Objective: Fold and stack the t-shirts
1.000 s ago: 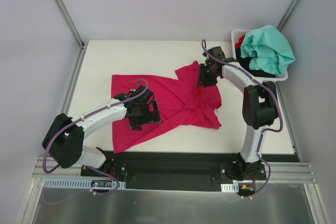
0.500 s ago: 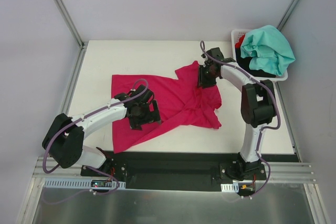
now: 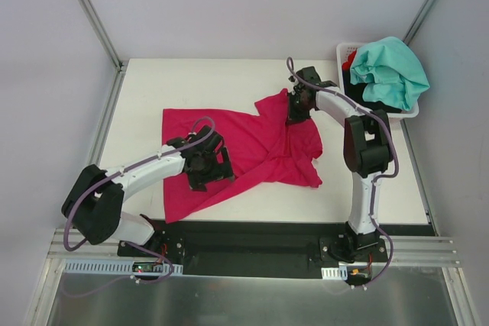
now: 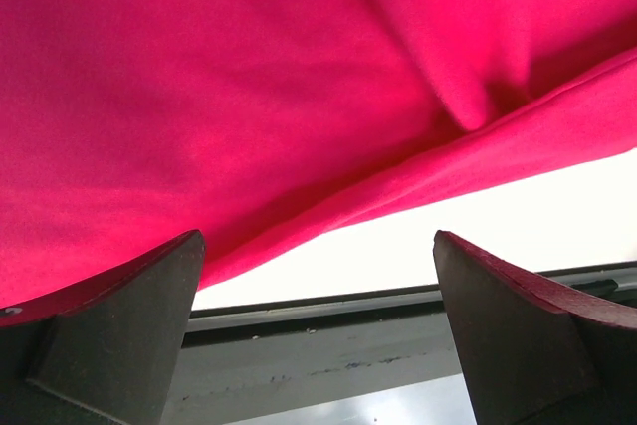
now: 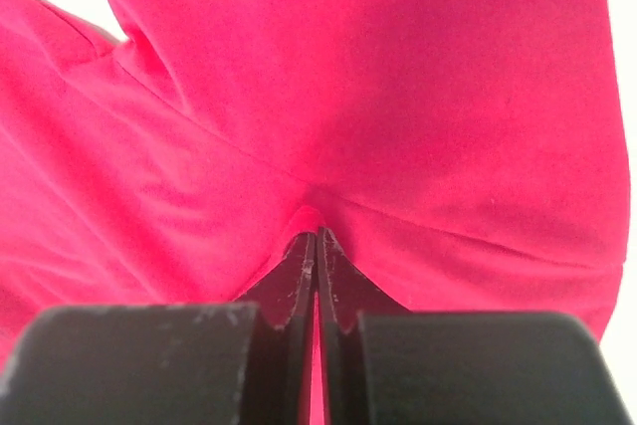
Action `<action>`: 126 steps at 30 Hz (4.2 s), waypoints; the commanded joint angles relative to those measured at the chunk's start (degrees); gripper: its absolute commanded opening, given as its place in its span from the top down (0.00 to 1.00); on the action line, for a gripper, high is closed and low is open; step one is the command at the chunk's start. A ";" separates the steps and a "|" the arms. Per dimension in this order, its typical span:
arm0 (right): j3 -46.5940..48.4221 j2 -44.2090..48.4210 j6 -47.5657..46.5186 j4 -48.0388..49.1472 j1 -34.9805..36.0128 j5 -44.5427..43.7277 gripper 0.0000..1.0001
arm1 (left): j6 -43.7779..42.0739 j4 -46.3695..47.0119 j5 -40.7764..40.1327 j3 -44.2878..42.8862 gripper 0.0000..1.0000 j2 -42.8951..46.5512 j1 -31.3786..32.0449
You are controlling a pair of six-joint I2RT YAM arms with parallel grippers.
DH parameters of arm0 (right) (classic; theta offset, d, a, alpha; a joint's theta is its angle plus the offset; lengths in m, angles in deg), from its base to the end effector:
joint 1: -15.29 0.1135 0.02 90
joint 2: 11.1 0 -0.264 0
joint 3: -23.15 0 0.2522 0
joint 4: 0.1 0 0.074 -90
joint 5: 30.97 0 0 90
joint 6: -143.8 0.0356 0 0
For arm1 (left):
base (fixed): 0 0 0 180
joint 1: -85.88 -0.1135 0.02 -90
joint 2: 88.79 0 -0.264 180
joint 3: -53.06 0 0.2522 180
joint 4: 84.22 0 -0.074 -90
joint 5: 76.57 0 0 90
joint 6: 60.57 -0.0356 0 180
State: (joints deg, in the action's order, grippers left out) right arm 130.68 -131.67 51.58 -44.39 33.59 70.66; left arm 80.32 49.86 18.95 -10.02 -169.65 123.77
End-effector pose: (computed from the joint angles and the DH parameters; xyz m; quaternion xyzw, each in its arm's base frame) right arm 0.4333 0.1509 0.1923 -0.1981 0.9344 0.1354 0.2635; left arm 0.2084 -0.1665 0.1990 -0.0992 0.9676 -0.1925 0.1296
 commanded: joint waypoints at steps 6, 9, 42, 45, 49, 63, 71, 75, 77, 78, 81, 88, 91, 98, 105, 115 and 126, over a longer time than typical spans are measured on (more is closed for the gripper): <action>-11.68 17.02 -0.95 0.55 -0.81 -4.78 0.99 | 5.89 -1.23 1.60 20.05 0.01 24.59 -17.66; -13.62 19.14 -0.68 1.34 -1.86 -6.19 0.99 | 4.39 -5.62 0.63 18.83 0.01 25.76 -18.99; -13.00 20.29 0.20 1.52 -3.63 -1.09 0.99 | 21.61 -26.90 -11.40 21.11 0.01 34.11 -7.57; -13.09 20.29 0.20 1.52 -3.80 -0.48 0.99 | 22.67 -27.07 -11.58 21.19 0.01 34.45 -7.57; -13.09 20.29 0.20 1.69 -3.89 0.05 0.99 | 24.16 -28.30 -12.64 23.04 0.05 36.82 -7.57; -14.50 21.52 0.81 2.92 -4.68 3.21 0.99 | 25.39 -25.67 -12.20 25.67 0.31 33.14 -7.57; -14.68 22.31 1.08 3.19 -4.95 3.92 0.99 | 25.22 -23.74 -12.46 25.15 0.56 31.73 -7.57; -15.20 22.57 1.25 3.63 -5.03 4.88 0.99 | 25.04 -23.12 -12.99 24.71 0.61 31.11 -7.57; -15.12 22.75 1.34 3.63 -5.03 5.06 0.99 | 25.04 -22.16 -12.82 24.89 0.64 30.85 -7.57; -15.20 22.84 1.25 3.63 -5.03 5.06 0.99 | 24.96 -21.81 -12.64 25.06 0.66 30.76 -7.57; -15.12 22.84 1.34 3.63 -5.21 5.41 0.99 | 24.69 -20.40 -12.02 25.33 0.90 30.15 -7.57; -15.73 22.75 1.60 4.07 -5.30 6.03 0.99 | 24.34 -19.43 -11.76 25.24 1.00 29.62 -7.57; -16.25 23.10 1.87 4.16 -5.21 6.47 0.99 | 22.24 -19.60 -13.77 22.17 1.00 28.75 -7.57; -15.03 23.37 1.78 4.60 -5.21 3.83 0.99 | 6.53 -17.59 -17.74 0.57 1.00 11.12 -13.97; -7.40 24.95 1.25 4.78 -5.39 6.29 0.99 | -7.20 -18.89 -17.12 -33.04 1.00 -8.33 -19.51; 26.06 17.57 -1.03 -7.96 -13.19 7.17 0.99 | -15.03 -30.59 -13.52 -78.10 1.00 -29.16 -31.47; 32.88 17.82 1.69 -5.78 -15.14 15.51 0.99 | -18.55 -24.71 -4.30 -93.33 1.00 -31.99 -33.76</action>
State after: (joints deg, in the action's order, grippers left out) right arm 164.96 -116.61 51.84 -51.56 18.23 81.18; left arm 65.05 22.10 9.21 -100.55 -202.59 89.67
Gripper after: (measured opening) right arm 0.015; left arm 0.006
